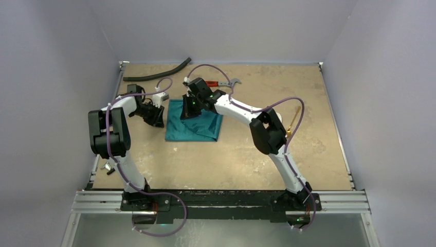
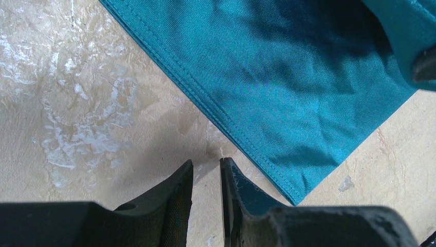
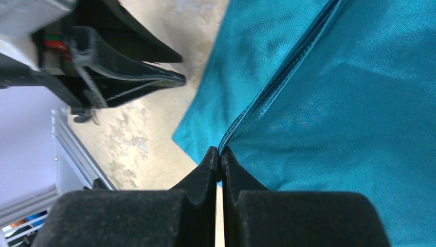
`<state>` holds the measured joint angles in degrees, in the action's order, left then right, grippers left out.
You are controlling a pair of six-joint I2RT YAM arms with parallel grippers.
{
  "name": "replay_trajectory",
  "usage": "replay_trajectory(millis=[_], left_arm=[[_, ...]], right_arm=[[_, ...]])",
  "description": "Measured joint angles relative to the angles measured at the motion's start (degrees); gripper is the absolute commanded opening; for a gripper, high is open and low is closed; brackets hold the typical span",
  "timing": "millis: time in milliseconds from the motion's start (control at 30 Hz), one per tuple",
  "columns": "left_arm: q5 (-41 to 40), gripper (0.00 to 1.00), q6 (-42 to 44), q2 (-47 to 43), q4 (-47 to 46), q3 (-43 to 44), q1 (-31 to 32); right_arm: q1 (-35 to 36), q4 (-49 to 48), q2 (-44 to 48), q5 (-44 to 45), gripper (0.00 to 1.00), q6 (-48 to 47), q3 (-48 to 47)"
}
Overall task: Fold the napkin into a case and place the utensils inside
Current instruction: Fold the rectangle-folded napkin at the center of the board.
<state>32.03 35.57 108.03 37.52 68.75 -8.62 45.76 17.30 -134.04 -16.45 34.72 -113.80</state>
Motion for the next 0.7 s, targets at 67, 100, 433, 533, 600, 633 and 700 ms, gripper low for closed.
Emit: replay_trajectory(millis=[67, 100, 433, 533, 600, 633, 700], left_arm=[[0.0, 0.25, 0.0, 0.02, 0.0, 0.02, 0.0], [0.02, 0.25, 0.0, 0.02, 0.0, 0.02, 0.0], [0.24, 0.24, -0.46, 0.17, 0.04, 0.22, 0.0], [0.33, 0.24, -0.66, 0.35, 0.15, 0.42, 0.0], [0.37, 0.24, -0.94, 0.5, 0.28, 0.57, 0.0], [0.39, 0.24, -1.05, 0.59, 0.35, 0.68, 0.0], [0.37, 0.24, -1.33, 0.79, 0.52, 0.94, 0.0]], right_arm=[[0.17, -0.63, -0.63, -0.96, 0.02, 0.26, -1.36], [0.26, -1.14, -1.07, -1.25, 0.02, 0.44, -1.99], [0.52, -3.48, -5.73, -4.09, 0.01, 1.86, -5.51], [0.63, -4.13, -6.25, -4.68, 0.0, 1.99, -5.51], [0.87, -4.26, -6.27, -4.72, 0.0, 1.99, -5.51], [1.07, -4.44, -6.27, -4.72, 0.0, 1.99, -5.51], [1.44, -5.14, -6.27, -4.76, 0.0, 1.99, -5.18]])
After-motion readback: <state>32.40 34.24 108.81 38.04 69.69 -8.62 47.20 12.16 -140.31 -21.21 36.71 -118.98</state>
